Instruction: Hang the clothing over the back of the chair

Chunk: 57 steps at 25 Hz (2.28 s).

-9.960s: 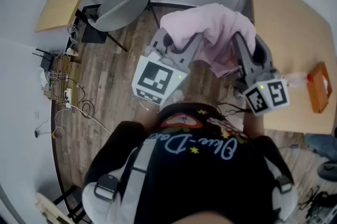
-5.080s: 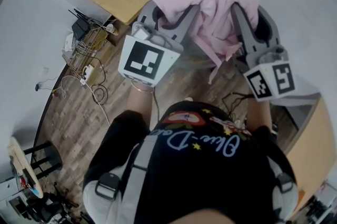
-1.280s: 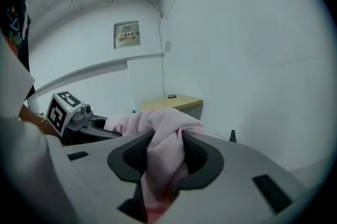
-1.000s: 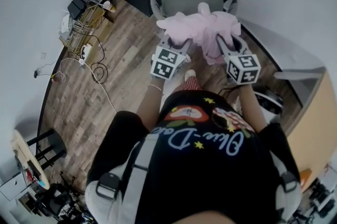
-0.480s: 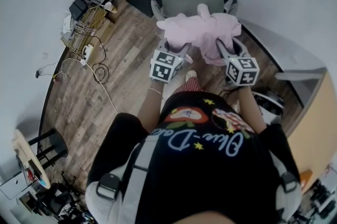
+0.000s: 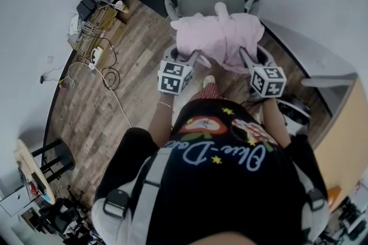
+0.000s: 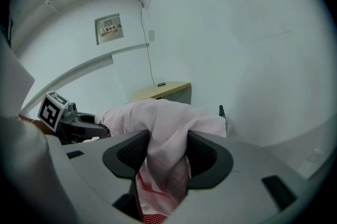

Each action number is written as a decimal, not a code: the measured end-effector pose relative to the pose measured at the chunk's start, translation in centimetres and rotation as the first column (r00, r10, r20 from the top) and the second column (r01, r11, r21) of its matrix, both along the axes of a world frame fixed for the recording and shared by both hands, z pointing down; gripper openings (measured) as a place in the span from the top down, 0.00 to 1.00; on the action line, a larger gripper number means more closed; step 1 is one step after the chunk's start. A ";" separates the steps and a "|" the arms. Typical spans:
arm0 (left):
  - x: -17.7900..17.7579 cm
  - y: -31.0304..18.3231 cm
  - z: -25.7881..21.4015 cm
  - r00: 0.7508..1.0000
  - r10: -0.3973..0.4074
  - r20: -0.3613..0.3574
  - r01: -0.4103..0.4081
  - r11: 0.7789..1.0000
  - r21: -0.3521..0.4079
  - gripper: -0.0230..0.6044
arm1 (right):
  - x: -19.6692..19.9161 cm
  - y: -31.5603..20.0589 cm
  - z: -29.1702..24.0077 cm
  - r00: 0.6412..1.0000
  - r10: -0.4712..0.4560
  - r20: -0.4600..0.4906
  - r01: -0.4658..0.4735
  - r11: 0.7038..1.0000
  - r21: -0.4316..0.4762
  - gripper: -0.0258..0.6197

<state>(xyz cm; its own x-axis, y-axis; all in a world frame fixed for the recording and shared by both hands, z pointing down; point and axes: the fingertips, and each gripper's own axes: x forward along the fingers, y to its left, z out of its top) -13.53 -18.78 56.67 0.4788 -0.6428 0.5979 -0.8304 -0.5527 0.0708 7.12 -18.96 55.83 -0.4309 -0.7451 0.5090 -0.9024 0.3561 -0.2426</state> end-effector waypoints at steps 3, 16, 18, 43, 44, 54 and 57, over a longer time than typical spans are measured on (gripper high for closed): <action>-0.8 0.4 0.0 1.000 -0.020 -0.003 0.020 1.000 0.003 0.66 | 0.4 0.4 0.0 1.000 0.000 0.015 0.000 1.000 0.000 0.66; -2.8 1.3 -0.5 0.996 -0.089 0.028 0.087 0.994 0.068 0.66 | 0.8 0.3 -0.3 0.998 0.035 0.049 -0.036 0.999 0.012 0.66; -3.0 1.4 -0.4 0.995 -0.093 0.027 0.091 0.994 0.068 0.66 | 1.0 0.3 -0.6 0.998 0.044 0.054 -0.045 0.999 0.016 0.66; 0.3 1.0 -8.0 0.999 0.025 -0.039 -0.015 0.968 0.249 0.97 | 0.8 -0.3 -9.4 0.986 0.101 0.131 -0.129 0.966 0.226 0.96; 0.8 1.0 -8.2 0.999 0.035 -0.034 -0.025 0.966 0.256 0.97 | 0.7 -0.1 -9.7 0.988 0.094 0.126 -0.122 0.965 0.232 0.96; 2.3 0.7 -10.3 0.998 0.055 -0.021 -0.045 0.949 0.312 0.97 | 0.5 0.0 -11.0 0.994 0.070 0.088 -0.091 0.959 0.270 0.96; 2.0 0.7 -10.2 0.999 0.051 -0.008 -0.046 0.949 0.311 0.97 | 0.5 0.0 -10.8 0.995 0.071 0.073 -0.088 0.961 0.263 0.96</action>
<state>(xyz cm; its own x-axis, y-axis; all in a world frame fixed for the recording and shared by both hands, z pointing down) -11.48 -18.08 46.51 0.5218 -0.7710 0.3650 -0.8021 -0.5892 -0.0979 7.62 -18.98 45.06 -0.3892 -0.8829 0.2626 -0.9166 0.3430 -0.2053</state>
